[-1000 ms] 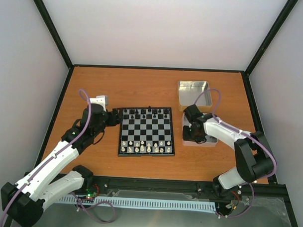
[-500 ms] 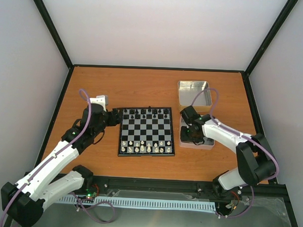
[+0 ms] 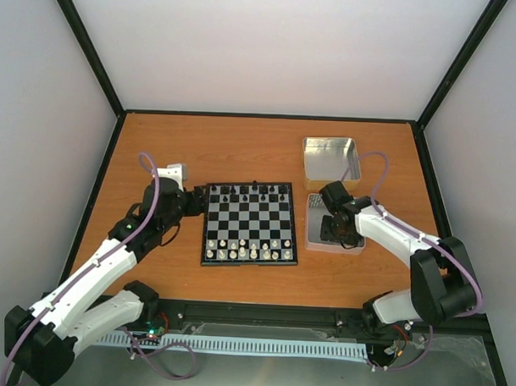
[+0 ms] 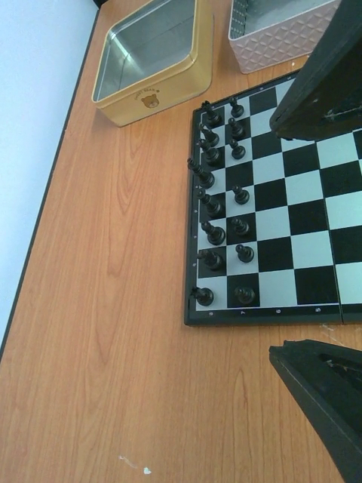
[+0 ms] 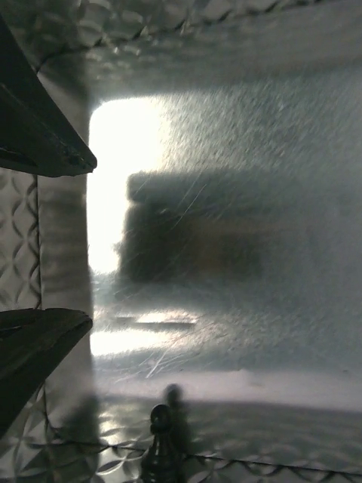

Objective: Set up the chess pieces on the board
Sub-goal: Adjust the storage box at the center of the board.

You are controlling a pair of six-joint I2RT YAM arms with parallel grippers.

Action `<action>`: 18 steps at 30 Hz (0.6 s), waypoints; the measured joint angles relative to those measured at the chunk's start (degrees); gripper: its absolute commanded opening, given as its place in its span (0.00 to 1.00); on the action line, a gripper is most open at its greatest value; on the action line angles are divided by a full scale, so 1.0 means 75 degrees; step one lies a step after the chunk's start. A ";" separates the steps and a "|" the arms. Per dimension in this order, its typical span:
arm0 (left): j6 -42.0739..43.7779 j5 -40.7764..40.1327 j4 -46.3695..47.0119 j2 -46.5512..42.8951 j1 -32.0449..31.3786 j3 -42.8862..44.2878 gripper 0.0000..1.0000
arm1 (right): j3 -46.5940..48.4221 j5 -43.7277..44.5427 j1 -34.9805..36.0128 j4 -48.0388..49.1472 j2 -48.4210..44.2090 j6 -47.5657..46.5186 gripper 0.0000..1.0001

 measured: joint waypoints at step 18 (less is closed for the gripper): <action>-0.0003 0.0326 0.0152 -0.0052 0.0000 -0.0061 0.73 | -0.0233 -0.0761 -0.0146 0.0187 0.0565 -0.0481 0.46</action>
